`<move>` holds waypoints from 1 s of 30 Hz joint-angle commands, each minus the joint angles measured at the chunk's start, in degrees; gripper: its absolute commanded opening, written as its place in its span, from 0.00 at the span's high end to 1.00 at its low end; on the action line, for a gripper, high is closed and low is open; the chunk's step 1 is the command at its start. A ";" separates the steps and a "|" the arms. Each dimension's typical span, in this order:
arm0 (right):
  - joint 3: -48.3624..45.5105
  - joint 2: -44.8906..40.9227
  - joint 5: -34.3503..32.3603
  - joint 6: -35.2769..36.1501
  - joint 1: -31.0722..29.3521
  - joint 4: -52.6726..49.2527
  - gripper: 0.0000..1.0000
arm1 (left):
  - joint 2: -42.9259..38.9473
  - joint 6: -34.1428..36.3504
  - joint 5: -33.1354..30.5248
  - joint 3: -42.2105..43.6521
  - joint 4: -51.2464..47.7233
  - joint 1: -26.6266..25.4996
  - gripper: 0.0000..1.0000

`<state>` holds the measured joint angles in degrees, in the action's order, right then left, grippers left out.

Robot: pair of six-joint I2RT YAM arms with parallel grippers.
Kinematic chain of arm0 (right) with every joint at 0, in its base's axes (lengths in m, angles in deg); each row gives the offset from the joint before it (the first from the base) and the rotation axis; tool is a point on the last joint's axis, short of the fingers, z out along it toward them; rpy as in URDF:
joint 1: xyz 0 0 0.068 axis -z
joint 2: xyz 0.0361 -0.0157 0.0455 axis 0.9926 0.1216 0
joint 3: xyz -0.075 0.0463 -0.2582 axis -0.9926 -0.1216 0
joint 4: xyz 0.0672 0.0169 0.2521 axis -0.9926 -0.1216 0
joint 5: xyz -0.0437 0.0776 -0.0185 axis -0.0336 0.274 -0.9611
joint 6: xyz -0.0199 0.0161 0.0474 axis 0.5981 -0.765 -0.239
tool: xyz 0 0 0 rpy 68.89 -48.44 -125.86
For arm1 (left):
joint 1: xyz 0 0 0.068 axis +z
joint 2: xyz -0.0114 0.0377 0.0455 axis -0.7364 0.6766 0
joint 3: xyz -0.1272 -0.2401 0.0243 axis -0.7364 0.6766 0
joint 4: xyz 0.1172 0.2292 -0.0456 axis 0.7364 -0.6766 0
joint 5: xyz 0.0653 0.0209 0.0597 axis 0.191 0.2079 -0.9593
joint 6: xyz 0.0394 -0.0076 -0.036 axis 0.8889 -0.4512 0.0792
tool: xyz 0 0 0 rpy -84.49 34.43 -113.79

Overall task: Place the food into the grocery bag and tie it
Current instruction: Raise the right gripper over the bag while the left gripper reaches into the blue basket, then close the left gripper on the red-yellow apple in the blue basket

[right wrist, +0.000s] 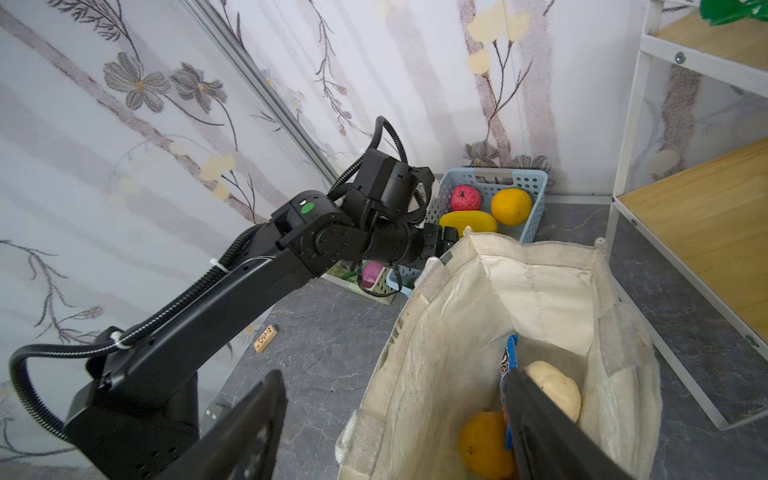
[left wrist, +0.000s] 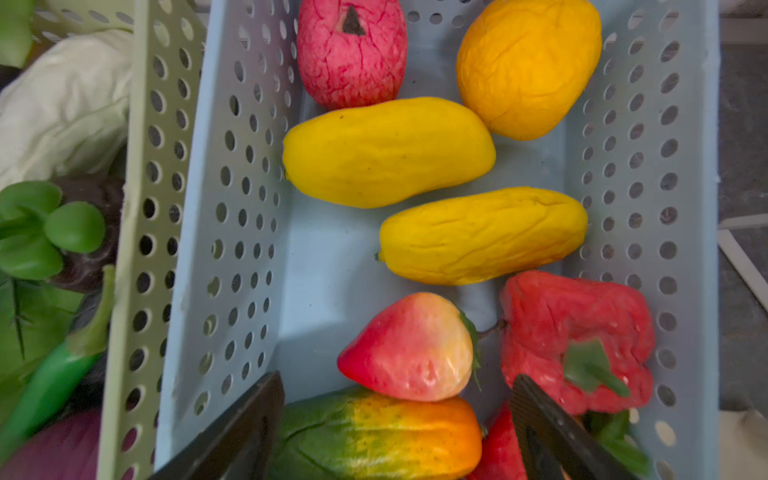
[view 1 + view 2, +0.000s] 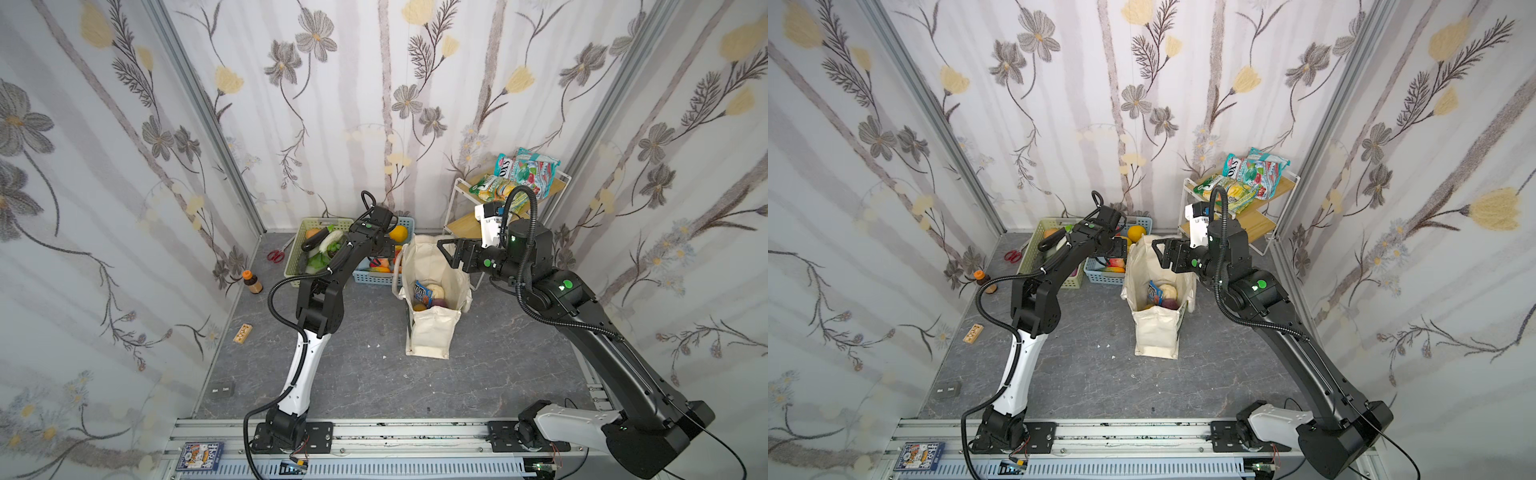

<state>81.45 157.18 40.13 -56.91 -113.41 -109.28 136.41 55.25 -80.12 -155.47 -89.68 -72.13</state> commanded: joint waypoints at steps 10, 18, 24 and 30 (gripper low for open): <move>-0.51 -0.73 -2.97 -1.74 -1.19 1.33 0.18 | 5.18 0.94 2.69 -2.92 -0.96 0.63 0.06; 1.62 0.57 -3.66 -2.72 -2.55 -0.11 0.18 | 7.56 0.69 3.86 -2.82 -0.16 0.63 0.04; 3.20 1.29 -4.33 -2.53 -3.08 -1.23 0.18 | 8.95 -0.51 4.47 -2.82 -0.31 0.70 0.04; 1.72 0.35 -4.20 -2.45 -3.70 -0.29 0.18 | 9.46 -1.17 6.05 -2.73 -0.51 0.60 0.07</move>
<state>83.81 157.92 36.70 -59.00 -116.77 -110.22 145.28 54.75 -75.36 -158.07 -90.12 -71.43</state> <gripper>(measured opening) 0.824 0.938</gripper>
